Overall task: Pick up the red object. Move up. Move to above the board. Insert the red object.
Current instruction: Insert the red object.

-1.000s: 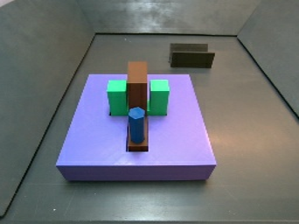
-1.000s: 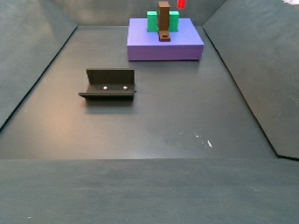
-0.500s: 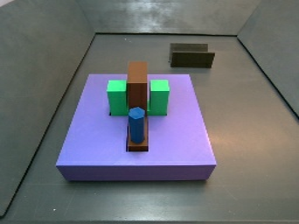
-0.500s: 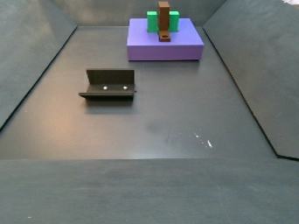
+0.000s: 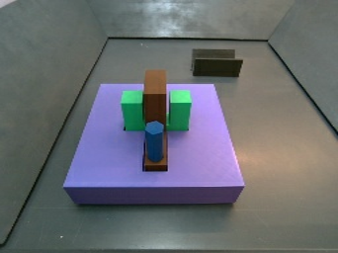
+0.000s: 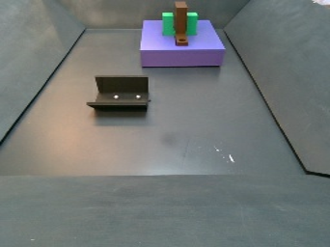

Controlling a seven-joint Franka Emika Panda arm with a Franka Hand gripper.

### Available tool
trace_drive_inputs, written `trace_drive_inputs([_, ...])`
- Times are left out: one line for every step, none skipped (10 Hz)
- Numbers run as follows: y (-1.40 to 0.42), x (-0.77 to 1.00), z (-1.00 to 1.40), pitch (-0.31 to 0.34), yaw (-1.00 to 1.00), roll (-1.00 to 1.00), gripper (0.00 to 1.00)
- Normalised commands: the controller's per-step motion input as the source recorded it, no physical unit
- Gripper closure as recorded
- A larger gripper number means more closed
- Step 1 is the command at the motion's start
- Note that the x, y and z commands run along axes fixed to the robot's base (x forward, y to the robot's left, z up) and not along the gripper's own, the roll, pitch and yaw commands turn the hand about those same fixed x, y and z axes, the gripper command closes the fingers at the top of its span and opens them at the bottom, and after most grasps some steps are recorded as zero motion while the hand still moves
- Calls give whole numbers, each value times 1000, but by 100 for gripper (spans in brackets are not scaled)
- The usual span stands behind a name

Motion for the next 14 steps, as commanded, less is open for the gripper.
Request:
trace_drive_inputs([0, 11, -229, 0, 0, -64, 100])
trace_drive_inputs([103, 131, -237, 31, -6, -166, 100])
trace_drive_inputs([317, 203, -340, 27, -31, -277, 100])
trace_drive_inputs([503, 100, -403, 0, -100, -383, 100])
trace_drive_inputs([480, 37, -431, -10, -123, -363, 100])
trace_drive_inputs([289, 0, -577, -71, -77, -216, 100])
trace_drive_inputs([0, -229, -743, -154, -66, 109, 100])
trace_drive_inputs([-109, -271, -677, -194, 0, 259, 100])
trace_drive_inputs([-140, -86, -540, -196, 0, 321, 100])
trace_drive_inputs([0, 0, -383, -41, -14, 129, 100])
trace_drive_inputs([40, 0, -371, -46, -9, 159, 100])
trace_drive_inputs([3, 0, -363, -79, 0, 239, 100])
trace_drive_inputs([0, 0, -386, -49, 0, 121, 100])
trace_drive_inputs([0, 26, -391, -24, -9, 107, 100])
